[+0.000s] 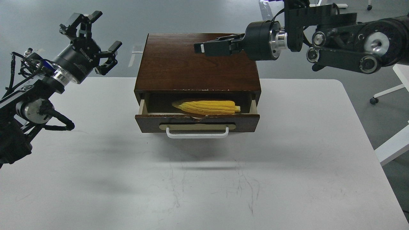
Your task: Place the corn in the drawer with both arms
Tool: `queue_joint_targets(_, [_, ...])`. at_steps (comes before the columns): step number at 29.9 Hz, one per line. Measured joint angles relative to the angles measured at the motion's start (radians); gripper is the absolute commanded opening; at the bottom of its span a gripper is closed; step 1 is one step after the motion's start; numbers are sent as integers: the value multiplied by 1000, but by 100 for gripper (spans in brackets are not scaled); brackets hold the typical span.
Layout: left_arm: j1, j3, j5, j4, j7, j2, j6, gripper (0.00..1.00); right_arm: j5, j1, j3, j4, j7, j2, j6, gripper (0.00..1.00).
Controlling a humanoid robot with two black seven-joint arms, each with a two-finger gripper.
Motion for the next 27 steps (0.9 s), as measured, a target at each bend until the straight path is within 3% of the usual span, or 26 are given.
queue_joint_targets(5, [8, -1, 0, 0, 0, -2, 0, 98, 80, -233, 274, -11, 0, -170, -6, 96])
queue_joint_targets(11, [27, -4, 0, 1, -1, -20, 0, 98, 183, -552, 608, -33, 0, -259, -7, 96])
queue_joint_targets(17, [51, -27, 0, 3, -1, -47, 0, 98, 396, -740, 812, -92, 0, -260, -9, 99])
queue_joint_targets(27, [64, -32, 1, 10, 2, -82, 0, 98, 612, -912, 896, -146, 0, -194, -10, 100])
